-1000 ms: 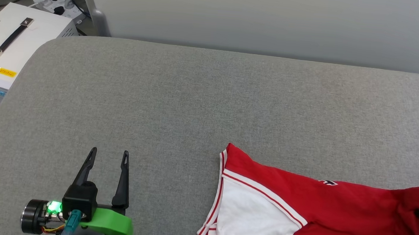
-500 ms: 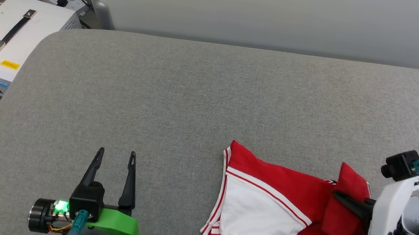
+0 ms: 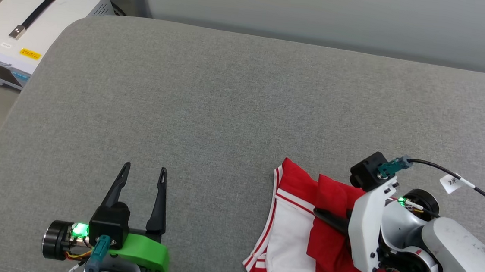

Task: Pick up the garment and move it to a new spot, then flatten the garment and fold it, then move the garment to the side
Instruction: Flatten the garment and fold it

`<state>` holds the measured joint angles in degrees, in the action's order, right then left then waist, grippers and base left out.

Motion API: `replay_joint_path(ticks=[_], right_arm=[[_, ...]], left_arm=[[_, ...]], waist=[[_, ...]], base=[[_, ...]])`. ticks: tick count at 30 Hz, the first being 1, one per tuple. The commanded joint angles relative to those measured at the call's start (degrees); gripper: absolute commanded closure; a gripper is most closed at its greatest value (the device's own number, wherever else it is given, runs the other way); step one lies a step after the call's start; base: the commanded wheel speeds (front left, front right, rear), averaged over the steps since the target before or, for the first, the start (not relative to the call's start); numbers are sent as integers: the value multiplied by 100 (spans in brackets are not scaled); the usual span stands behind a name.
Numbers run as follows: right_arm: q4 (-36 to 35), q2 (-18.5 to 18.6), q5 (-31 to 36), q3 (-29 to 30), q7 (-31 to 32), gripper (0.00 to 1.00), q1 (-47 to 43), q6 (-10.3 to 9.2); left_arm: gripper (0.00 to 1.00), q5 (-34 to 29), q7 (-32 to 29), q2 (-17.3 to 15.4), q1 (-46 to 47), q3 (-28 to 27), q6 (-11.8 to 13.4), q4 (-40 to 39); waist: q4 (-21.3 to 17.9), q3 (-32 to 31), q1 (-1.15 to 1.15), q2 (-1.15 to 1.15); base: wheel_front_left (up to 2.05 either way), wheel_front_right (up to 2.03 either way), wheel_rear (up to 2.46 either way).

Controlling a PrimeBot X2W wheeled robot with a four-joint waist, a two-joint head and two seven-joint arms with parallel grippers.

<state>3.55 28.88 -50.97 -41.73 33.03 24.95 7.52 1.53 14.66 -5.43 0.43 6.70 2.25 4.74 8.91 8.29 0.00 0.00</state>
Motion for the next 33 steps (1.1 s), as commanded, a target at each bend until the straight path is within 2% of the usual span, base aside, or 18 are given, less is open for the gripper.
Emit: replay_joint_path(ticks=[1,6,13,14,15,20,24,27,33], right_arm=[[109,-44,127,-130,-85,100,185,-3],[640,-153,439,-626,-240,100,547,-3],[1414,-342,350,-973,-482,100,688,-3],[1460,-358,312,-988,-529,61,686,-3],[1489,-354,309,-1015,-601,0,698,-3],[1332,-228,416,-944,-1269,0,676,-3],[1047,-30,494,-622,-1827,0,509,-3],[821,63,637,-169,-2294,0,314,-3],[686,-101,1320,948,-3241,0,-152,-3]], left_arm=[[0,-34,34,33,131,-6,-11,-2],[0,-40,34,52,186,3,-5,5],[0,-40,34,79,222,10,15,18],[0,-39,34,81,216,7,17,23],[0,-38,34,83,204,1,20,30],[0,-39,34,61,137,-41,24,80],[0,-53,34,26,64,-66,26,89],[0,-57,34,0,0,-90,32,80],[0,-41,34,-55,-129,-161,39,65]], waist=[[61,63,0,0],[144,150,0,0],[193,201,0,0],[187,190,0,0],[175,167,0,0],[77,11,0,0],[-62,-138,0,0],[-195,-240,0,0],[-483,-417,0,0]], base=[[0,0,0],[0,0,0],[0,0,0],[0,0,0],[0,0,0],[0,0,0],[0,0,0],[0,0,0],[0,0,0]])
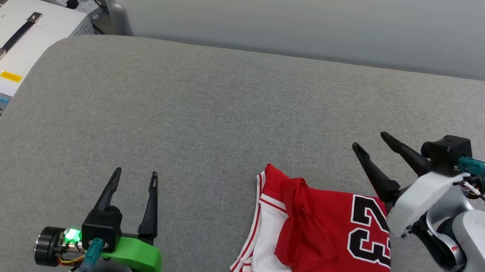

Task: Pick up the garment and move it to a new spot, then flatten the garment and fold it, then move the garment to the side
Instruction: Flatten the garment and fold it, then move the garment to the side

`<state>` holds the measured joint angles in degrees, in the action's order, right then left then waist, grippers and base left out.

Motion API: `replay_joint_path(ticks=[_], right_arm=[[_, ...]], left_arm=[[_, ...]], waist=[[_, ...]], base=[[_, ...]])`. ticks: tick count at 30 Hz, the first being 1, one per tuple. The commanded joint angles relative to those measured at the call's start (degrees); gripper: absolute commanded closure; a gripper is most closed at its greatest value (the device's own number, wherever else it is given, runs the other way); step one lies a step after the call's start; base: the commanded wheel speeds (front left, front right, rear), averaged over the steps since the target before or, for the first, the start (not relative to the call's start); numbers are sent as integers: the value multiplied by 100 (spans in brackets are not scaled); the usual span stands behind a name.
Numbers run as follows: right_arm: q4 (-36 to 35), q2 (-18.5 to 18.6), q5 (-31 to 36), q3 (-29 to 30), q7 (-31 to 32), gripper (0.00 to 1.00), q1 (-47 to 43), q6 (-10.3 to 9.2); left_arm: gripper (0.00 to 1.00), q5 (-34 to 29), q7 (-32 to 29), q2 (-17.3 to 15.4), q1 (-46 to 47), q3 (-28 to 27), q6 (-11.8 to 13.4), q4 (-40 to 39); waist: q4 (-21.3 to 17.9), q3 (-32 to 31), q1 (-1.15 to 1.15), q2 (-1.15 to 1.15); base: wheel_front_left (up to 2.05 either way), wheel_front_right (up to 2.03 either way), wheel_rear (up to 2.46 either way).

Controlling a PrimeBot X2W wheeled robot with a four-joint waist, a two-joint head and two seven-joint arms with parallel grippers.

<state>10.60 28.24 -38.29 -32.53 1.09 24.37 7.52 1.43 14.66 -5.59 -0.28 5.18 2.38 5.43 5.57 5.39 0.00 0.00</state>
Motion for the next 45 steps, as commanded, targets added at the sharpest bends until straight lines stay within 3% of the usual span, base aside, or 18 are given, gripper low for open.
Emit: replay_joint_path(ticks=[1,9,15,25,35,45], right_arm=[[-16,-105,217,254,-218,0,-188,-3],[-23,-768,1477,1890,-1172,0,-979,-3],[-408,-1352,2083,2671,-1515,0,-1612,-3],[-990,-1993,2436,3080,-1606,0,-2587,-3],[-1259,-2185,2700,3278,-1608,0,-3179,-3],[-1315,-2197,2955,3231,-1609,0,-3220,-3]], left_arm=[[0,-31,34,-46,-77,-19,28,-8],[0,-37,34,-96,-179,-43,8,-30],[0,-37,34,-113,-258,-37,-5,-82],[0,-29,34,-117,-373,-18,-24,-171],[0,-32,34,-171,-511,-52,-6,-233],[0,-25,34,-158,-538,-40,6,-229]], waist=[[-197,-160,0,0],[-413,-323,0,0],[-486,-424,0,0],[-464,-563,0,0],[-400,-651,0,0],[-404,-638,0,0]], base=[[0,0,0],[0,0,0],[0,0,0],[0,0,0],[0,0,0],[0,0,0]])
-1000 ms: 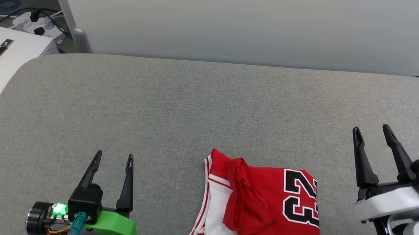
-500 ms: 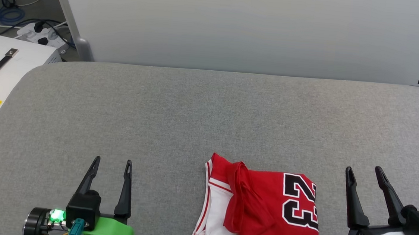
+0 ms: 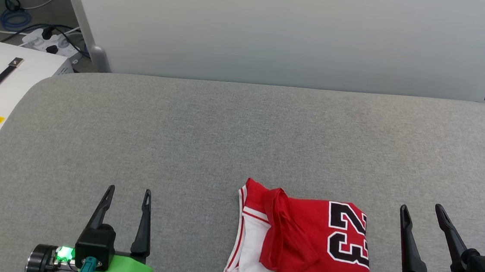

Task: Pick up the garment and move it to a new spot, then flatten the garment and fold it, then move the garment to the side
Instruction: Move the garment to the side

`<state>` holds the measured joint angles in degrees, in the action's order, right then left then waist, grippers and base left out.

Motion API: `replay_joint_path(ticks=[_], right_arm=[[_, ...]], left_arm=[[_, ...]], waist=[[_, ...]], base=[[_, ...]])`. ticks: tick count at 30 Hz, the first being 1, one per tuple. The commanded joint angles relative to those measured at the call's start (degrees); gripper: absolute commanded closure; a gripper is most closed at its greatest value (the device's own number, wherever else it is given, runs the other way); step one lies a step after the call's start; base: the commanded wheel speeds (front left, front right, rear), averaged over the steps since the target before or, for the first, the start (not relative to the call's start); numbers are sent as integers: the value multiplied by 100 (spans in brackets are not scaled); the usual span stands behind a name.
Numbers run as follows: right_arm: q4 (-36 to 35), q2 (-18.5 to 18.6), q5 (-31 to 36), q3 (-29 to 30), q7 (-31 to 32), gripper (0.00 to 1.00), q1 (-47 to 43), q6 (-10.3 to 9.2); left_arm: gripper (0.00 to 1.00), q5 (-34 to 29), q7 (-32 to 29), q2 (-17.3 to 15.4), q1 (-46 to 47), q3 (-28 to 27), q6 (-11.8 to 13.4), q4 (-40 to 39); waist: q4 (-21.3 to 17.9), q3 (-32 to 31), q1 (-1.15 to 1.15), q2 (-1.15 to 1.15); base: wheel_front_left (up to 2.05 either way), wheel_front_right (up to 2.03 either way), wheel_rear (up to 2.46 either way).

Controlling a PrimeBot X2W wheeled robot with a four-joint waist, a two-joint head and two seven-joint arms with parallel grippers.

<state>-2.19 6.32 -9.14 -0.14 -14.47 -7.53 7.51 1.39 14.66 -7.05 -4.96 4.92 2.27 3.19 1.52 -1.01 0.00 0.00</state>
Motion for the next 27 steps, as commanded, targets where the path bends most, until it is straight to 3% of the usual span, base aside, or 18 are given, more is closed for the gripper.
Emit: replay_joint_path(ticks=[1,8,18,22,27], right_arm=[[-29,-7,51,-19,-52,0,-25,-2],[12,28,60,30,-52,0,115,-2],[12,787,-324,530,123,0,1337,-2],[46,1265,-769,340,874,0,1770,-2],[114,1800,-1855,-143,2302,0,2036,-2]], left_arm=[[0,-19,34,-10,-62,-11,15,-1],[0,-4,34,10,-33,-10,18,9],[0,-2,34,28,124,9,-22,12],[0,-3,34,36,186,18,-32,17],[0,5,34,54,227,23,-38,17]], waist=[[3,4,0,0],[26,48,0,0],[127,209,0,0],[172,263,0,0],[220,332,0,0]], base=[[0,0,0],[0,0,0],[0,0,0],[0,0,0],[0,0,0]])
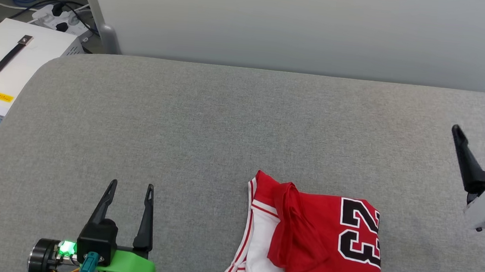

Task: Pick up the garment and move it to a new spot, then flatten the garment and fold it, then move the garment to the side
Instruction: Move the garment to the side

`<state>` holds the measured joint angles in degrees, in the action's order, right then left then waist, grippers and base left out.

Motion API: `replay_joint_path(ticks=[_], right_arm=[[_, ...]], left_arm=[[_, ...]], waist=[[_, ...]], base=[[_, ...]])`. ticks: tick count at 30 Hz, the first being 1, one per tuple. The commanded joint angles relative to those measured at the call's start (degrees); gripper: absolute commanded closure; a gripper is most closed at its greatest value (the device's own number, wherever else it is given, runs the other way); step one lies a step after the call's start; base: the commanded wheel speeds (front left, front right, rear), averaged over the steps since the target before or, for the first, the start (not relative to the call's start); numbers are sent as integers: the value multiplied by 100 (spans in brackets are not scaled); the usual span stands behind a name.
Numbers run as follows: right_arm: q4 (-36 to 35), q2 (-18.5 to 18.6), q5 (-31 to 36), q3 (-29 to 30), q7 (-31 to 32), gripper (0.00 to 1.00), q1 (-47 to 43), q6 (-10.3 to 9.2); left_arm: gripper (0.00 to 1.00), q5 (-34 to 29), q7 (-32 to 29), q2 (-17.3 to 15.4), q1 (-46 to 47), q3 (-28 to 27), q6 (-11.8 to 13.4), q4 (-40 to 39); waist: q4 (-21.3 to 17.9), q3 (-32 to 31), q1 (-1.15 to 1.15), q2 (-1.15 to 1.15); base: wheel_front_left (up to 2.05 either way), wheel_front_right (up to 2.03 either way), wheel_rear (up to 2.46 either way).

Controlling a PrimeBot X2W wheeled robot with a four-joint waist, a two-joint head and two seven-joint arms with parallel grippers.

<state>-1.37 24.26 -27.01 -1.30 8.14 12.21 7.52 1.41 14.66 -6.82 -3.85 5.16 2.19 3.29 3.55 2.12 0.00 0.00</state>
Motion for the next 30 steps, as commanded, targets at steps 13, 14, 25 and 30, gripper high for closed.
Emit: replay_joint_path(ticks=[13,14,25,30], right_arm=[[345,778,-2384,-995,3224,0,-317,-3],[360,789,-2462,-1034,3341,0,-358,-3],[640,616,-2768,-1464,3641,0,-368,-3],[951,440,-2806,-1782,3496,0,-188,-3]], left_arm=[[0,8,34,105,261,51,-52,-6],[0,9,34,110,274,53,-52,-7],[0,-8,34,163,461,92,-56,-50],[0,-21,34,184,565,125,-60,-58]], waist=[[222,301,0,0],[235,321,0,0],[402,666,0,0],[464,833,0,0]], base=[[0,0,0],[0,0,0],[0,0,0],[0,0,0]])
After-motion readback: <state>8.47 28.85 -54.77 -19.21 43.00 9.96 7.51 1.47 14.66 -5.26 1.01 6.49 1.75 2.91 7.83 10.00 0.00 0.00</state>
